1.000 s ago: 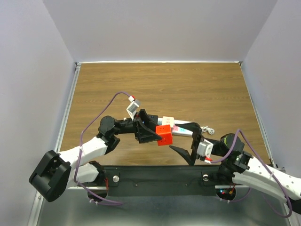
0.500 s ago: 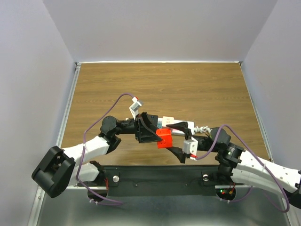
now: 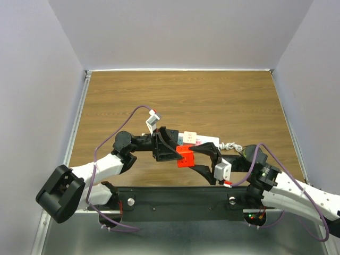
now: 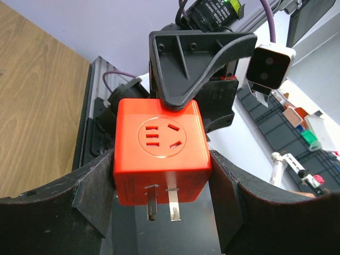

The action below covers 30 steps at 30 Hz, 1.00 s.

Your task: Insert the plug

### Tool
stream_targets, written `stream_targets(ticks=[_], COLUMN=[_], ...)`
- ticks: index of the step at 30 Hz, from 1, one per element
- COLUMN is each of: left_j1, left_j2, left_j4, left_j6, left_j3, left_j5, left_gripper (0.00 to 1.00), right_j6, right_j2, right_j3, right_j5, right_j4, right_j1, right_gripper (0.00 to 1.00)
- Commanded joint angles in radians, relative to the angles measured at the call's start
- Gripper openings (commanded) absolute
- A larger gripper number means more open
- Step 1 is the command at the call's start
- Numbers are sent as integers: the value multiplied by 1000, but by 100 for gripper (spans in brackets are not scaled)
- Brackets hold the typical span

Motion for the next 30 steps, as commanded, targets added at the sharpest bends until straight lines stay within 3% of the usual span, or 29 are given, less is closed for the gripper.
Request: stream_targets(ticks=[1, 7, 9, 10, 11, 13, 14, 16, 18, 19, 21, 30], left_j1=[3, 0, 0, 1, 1, 0, 0, 0, 1, 3, 7, 78], left_j2=[-15, 50, 82, 91, 108, 117, 119, 113, 99, 84, 68, -21], left_j4=[300, 471, 523, 544, 548, 548, 526, 479, 385, 317, 244, -98], left_j6=[-23, -115, -133, -147, -147, -137, -127, -94, -28, 16, 66, 290], left_j3=[-11, -15, -14, -9, -5, 3, 14, 29, 46, 57, 64, 106], left_j5=[13, 50, 58, 61, 64, 64, 64, 64, 53, 44, 30, -86], left_gripper=[0, 0, 7, 19, 25, 36, 48, 58, 74, 89, 98, 99], right_j6=[-5, -12, -3, 0, 12, 26, 47, 75, 124, 135, 167, 322], right_j2=[7, 30, 38, 38, 35, 32, 32, 27, 19, 18, 9, -27], right_j3=[28, 39, 42, 42, 42, 44, 47, 48, 33, 31, 24, 36], right_j5=[-58, -115, -116, -116, -112, -112, -104, -60, 18, 40, 84, 239], right_j4=[9, -1, -5, -5, -2, 0, 3, 17, 73, 81, 104, 115], right_j1=[4, 2, 4, 4, 2, 2, 4, 4, 2, 4, 4, 4], right_gripper=[64, 48, 33, 12, 0, 0, 0, 1, 0, 0, 0, 0])
